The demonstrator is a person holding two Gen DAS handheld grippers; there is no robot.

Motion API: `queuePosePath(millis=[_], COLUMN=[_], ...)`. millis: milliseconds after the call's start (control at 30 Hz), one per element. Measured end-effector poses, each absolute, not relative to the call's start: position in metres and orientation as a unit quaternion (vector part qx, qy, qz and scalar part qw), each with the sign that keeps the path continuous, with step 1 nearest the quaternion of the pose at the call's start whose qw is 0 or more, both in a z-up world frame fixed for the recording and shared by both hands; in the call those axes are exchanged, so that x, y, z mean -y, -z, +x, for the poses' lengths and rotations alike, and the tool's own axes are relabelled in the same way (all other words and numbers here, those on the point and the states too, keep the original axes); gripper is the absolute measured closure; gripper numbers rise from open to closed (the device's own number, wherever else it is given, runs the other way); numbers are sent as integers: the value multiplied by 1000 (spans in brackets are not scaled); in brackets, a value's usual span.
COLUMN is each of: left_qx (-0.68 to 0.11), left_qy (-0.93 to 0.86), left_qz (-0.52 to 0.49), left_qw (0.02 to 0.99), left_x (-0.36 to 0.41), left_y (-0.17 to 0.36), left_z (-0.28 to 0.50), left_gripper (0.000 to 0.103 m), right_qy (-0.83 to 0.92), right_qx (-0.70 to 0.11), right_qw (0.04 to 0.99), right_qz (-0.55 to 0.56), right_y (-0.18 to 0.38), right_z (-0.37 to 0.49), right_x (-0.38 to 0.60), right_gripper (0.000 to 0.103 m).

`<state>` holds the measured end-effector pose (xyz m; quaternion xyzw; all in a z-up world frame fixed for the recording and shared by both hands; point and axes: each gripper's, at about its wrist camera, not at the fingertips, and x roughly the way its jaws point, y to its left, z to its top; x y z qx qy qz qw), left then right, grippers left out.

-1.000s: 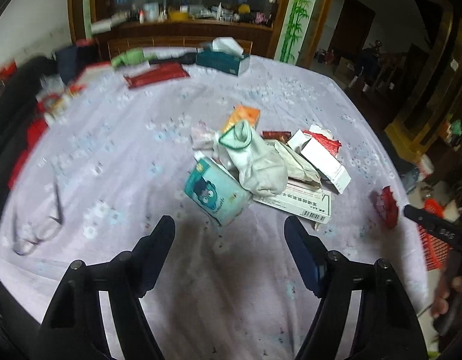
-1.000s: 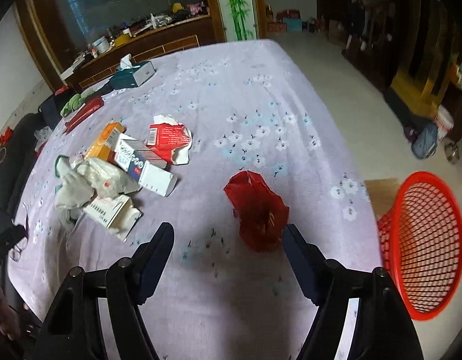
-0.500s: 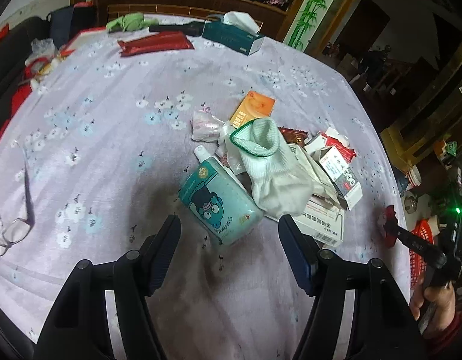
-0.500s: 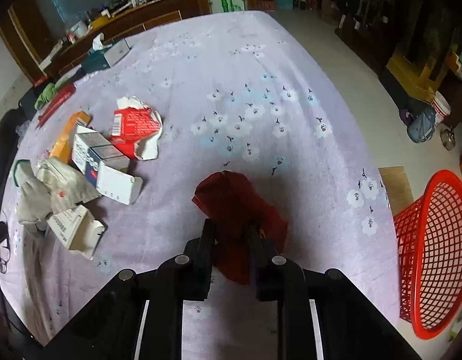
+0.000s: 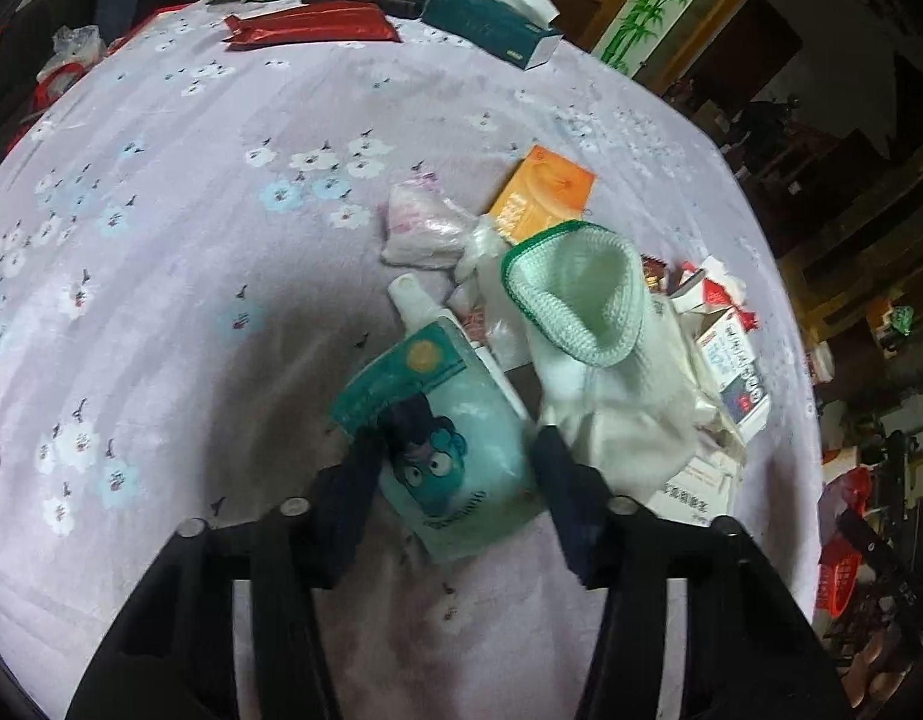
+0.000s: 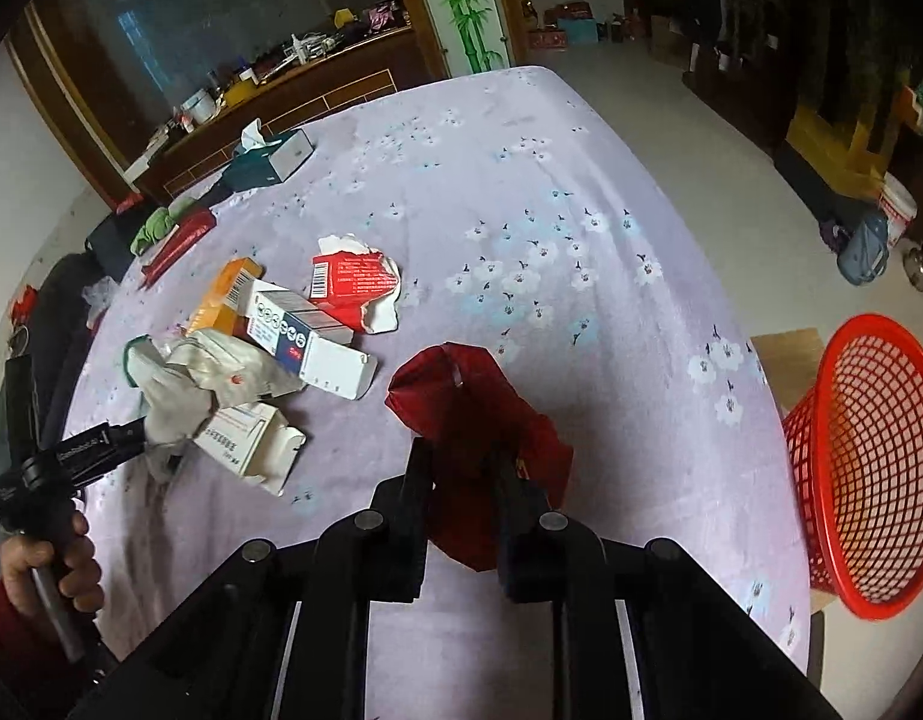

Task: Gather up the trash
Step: 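Grasp the red plastic bag with the right tool while the left tool grasps the teal wipe pack, then carry both items to the red wastebasket and open both tools to drop them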

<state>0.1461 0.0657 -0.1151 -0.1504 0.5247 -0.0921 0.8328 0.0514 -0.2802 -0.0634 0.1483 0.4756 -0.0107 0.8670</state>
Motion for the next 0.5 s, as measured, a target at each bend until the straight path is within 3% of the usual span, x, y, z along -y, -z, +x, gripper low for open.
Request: queuePosePath(millis=[33, 100, 167, 500], left_qx=[-518, -508, -505, -472], left_qy=[96, 102, 110, 129], left_qz=[-143, -125, -123, -103], left_qw=[838, 846, 848, 866], left_x=[-64, -61, -63, -80], left_y=[112, 106, 99, 65], left_z=[144, 139, 132, 88], left_gripper=[64, 83, 88, 94], right_qy=[11, 9, 6, -31], right_qx=[-475, -473, -472, -466], right_qw=[867, 867, 868, 870], right_qz=[151, 154, 153, 159], right_y=[62, 58, 55, 48], right_z=[49, 46, 42, 26], right_x=[279, 276, 271, 235], right_gripper=[85, 85, 85, 85])
